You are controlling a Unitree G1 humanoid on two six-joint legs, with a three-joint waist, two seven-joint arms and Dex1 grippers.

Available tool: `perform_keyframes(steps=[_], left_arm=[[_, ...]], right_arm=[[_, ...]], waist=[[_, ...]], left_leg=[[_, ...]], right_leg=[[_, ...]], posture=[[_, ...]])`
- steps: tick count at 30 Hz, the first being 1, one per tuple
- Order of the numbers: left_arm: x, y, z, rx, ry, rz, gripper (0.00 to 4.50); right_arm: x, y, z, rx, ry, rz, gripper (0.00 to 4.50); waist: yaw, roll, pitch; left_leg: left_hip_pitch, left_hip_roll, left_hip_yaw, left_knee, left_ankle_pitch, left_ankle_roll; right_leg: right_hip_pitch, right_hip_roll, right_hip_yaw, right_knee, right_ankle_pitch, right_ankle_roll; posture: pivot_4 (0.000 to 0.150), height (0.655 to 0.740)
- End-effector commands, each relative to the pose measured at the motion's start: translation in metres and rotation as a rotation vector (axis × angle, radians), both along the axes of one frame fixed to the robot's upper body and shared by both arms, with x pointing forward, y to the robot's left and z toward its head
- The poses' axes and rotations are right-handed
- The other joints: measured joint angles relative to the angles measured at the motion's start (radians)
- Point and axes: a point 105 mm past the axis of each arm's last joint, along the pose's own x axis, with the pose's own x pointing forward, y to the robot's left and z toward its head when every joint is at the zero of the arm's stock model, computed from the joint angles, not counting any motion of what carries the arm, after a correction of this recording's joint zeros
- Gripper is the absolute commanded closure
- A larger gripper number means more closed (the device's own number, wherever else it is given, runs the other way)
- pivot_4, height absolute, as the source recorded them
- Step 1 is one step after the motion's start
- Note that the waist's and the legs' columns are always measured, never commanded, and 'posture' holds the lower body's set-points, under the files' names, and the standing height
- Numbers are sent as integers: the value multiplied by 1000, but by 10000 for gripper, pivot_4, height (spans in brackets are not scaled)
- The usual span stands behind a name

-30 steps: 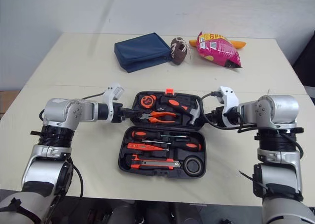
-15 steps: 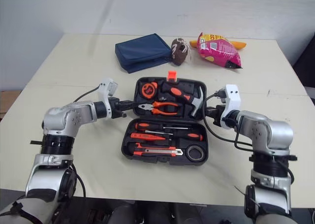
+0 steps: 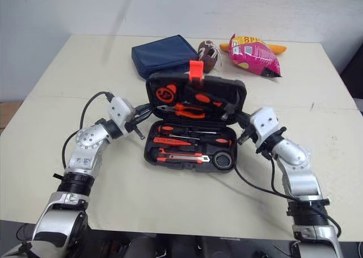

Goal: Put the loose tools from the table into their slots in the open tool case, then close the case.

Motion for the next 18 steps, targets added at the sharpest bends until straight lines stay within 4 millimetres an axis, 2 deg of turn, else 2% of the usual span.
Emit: perform_keyframes(steps=[1,5,8,10,11,12,15,17,18], left_arm=[[-9,16,4,45,-117,34,44718],[-23,25,5,95,-188,30,44718],[-36,35,-2,152,-189,10,33711],[-46,46,-10,215,-181,3,23415],[-52,52,-14,240,-168,1,19779],[-58,59,-17,270,-164,-1,14660],[-73,100,-30,345,-66,85,724],[-74,126,-28,259,3,194,0],[-74,137,-26,224,36,229,0]], right_arm=[[-16,-7,-6,-212,-170,43,44929],[-25,-12,-18,-270,-211,50,44929],[-32,-15,-21,-306,-240,59,45000],[-38,-19,-22,-298,-231,66,45000],[-42,-21,-22,-321,-237,75,45000],[-47,-23,-23,-353,-243,93,36552],[-63,-41,-30,-480,-245,99,22152],[-73,-53,-31,-514,-225,91,11905],[-80,-60,-30,-531,-217,83,11905]], waist=[[1,0,0],[-2,0,0],[-4,0,0],[-4,0,0],[-3,0,0],[-2,0,0],[-2,0,0],[0,0,0],[4,0,0]], left_leg=[[0,0,0,0,0,0],[4,0,2,2,1,0],[12,1,6,-1,1,-1],[17,2,7,-2,1,-2],[18,2,6,-2,1,-2],[19,2,6,-3,1,-2],[21,2,6,-3,0,-1],[21,2,6,-3,-1,-1],[21,2,6,-3,-1,-1]], right_leg=[[0,0,0,0,0,0],[2,0,2,3,1,0],[7,0,5,5,1,0],[10,1,5,4,1,0],[12,1,5,4,1,0],[14,1,4,3,0,-1],[16,0,4,0,0,-1],[16,0,4,0,0,-1],[17,0,4,-1,0,-1]], posture=[[1500,7400],[1500,7400],[1500,7400],[1500,7400],[1500,7400],[1500,7400],[1500,7400],[1500,7400],[1500,7400]])
